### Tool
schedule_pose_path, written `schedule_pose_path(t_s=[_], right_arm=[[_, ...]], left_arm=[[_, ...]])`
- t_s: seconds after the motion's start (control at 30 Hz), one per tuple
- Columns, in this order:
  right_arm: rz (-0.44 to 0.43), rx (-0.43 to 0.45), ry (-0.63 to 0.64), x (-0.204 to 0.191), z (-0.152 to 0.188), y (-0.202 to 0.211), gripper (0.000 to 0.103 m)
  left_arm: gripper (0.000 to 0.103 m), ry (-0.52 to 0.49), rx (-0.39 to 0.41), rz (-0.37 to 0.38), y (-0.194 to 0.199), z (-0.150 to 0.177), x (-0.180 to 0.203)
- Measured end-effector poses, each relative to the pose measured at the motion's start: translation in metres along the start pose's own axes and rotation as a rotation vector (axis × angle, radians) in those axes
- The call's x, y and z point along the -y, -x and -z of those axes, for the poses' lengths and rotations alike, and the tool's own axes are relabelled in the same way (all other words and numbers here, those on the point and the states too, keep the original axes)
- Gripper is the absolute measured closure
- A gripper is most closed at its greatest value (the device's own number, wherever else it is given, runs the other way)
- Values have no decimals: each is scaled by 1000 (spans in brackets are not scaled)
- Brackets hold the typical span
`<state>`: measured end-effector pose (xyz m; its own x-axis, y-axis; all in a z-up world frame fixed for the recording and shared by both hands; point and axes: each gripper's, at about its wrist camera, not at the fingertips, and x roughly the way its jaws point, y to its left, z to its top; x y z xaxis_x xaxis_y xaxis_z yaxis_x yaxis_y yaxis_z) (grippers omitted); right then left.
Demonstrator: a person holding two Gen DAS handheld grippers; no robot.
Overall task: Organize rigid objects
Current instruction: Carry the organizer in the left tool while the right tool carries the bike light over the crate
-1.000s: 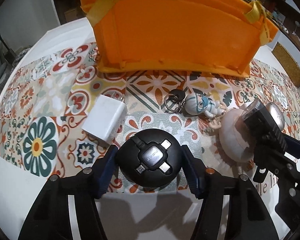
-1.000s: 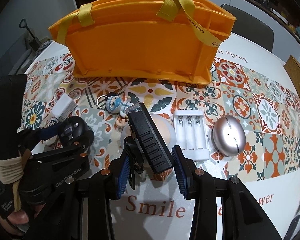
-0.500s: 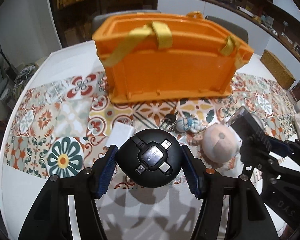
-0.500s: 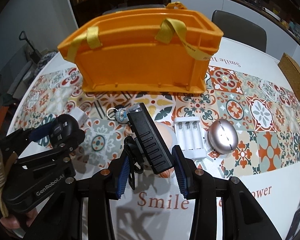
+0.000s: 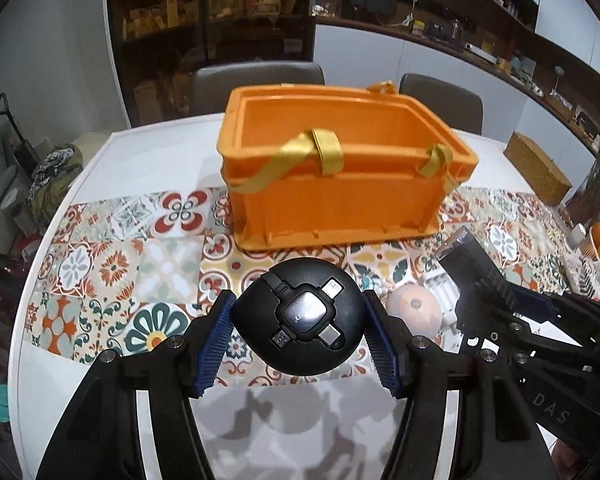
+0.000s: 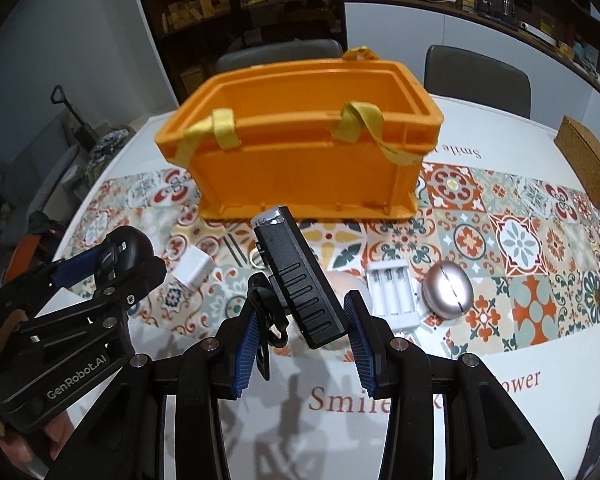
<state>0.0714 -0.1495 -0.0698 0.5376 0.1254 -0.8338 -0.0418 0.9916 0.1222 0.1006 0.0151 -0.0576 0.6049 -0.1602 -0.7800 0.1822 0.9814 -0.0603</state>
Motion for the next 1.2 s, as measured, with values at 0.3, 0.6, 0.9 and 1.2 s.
schedule_pose_path(t_s=[0.3, 0.6, 0.9, 1.2], right_arm=[[-19, 25, -53, 0, -18, 6, 61], [3, 56, -63, -2, -43, 6, 61], [2, 73, -120, 6, -73, 5, 60], [1, 78, -119, 4, -103, 6, 60]], left_arm=[[41, 11, 27, 9, 6, -22, -13], [41, -7, 33, 63, 6, -48, -16], [41, -26, 65, 68, 4, -84, -19], [41, -36, 41, 93, -2, -112, -22]])
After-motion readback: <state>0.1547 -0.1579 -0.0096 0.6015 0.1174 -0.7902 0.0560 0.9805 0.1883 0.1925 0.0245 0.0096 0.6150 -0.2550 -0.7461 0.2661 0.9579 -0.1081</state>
